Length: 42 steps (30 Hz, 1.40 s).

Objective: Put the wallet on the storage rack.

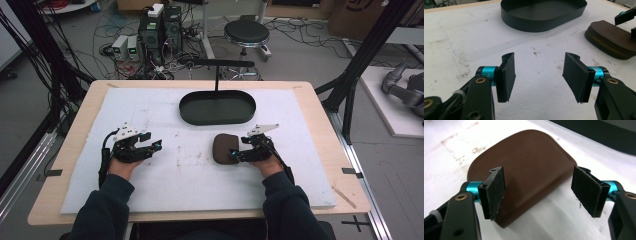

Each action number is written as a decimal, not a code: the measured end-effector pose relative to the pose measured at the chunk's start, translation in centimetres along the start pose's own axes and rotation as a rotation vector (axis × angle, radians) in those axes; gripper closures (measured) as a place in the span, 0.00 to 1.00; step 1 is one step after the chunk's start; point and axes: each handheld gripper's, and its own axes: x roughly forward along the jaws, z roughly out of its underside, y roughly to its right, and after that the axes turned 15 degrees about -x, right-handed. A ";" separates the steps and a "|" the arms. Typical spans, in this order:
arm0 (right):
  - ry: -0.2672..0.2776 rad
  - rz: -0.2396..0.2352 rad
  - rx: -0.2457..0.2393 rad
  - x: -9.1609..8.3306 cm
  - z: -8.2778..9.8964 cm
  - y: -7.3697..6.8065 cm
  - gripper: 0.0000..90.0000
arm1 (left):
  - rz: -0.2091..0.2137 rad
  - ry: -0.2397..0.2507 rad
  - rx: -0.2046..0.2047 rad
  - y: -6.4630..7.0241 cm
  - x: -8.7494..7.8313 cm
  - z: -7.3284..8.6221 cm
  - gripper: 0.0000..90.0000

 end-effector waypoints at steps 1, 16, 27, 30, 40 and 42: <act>0.001 0.006 0.031 -0.1 0.1 0.2 0.31 | 0.001 0.000 0.001 0.0 0.0 0.0 0.48; 0.041 -0.004 0.252 1.8 0.4 -0.6 0.18 | 0.001 0.004 -0.002 0.0 0.0 0.1 0.48; 0.021 -0.081 0.267 1.8 0.2 -0.3 0.36 | 0.006 -0.003 0.005 0.2 0.4 0.2 0.48; 0.029 -0.100 0.205 1.7 -0.3 -0.7 0.50 | 0.007 -0.006 0.007 0.2 0.4 0.3 0.49; 0.070 -0.051 -0.041 0.1 -2.4 -2.0 0.72 | 0.011 -0.004 -0.002 0.1 0.4 0.3 0.49; 0.072 -0.042 -0.086 -0.1 -2.8 -2.3 0.74 | 0.012 0.000 -0.004 0.1 0.3 0.3 0.48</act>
